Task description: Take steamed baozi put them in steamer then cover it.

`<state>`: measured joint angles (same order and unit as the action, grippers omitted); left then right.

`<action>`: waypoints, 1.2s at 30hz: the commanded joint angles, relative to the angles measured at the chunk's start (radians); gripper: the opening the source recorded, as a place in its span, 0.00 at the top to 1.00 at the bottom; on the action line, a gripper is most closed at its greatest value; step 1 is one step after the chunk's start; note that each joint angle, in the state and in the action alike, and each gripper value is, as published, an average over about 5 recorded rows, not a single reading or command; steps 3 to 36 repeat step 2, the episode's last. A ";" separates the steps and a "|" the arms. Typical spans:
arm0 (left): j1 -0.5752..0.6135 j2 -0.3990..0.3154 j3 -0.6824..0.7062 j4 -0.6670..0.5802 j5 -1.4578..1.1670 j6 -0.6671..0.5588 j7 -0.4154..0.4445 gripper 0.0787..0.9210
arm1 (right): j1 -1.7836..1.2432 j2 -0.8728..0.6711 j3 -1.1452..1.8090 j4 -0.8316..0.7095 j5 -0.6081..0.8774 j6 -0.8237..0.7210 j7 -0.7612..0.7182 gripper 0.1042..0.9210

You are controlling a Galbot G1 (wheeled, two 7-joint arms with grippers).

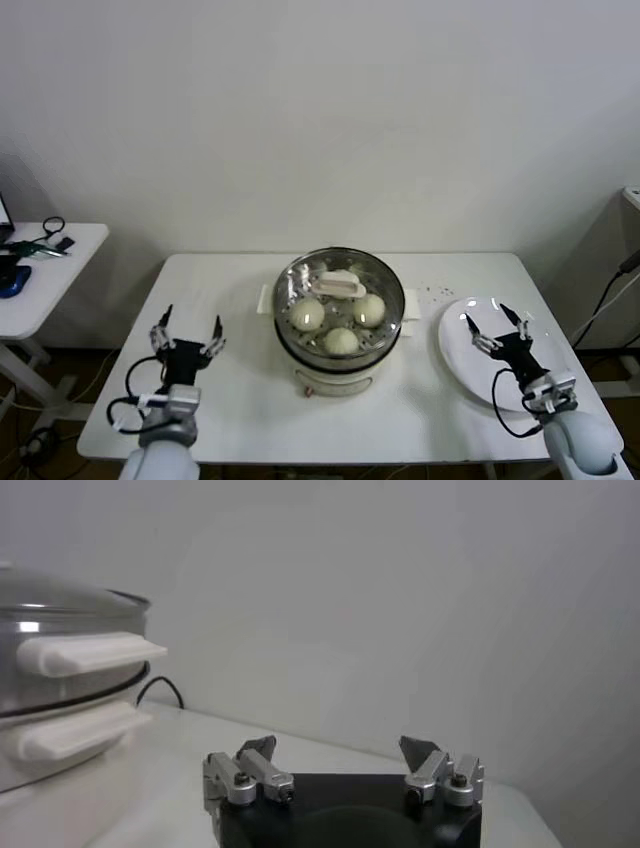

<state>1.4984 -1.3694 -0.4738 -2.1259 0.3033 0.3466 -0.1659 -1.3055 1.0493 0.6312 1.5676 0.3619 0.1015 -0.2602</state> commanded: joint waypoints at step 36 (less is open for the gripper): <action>0.114 -0.087 -0.128 0.092 -0.319 -0.413 -0.022 0.12 | -0.067 -0.004 0.013 0.039 0.047 0.006 -0.008 0.12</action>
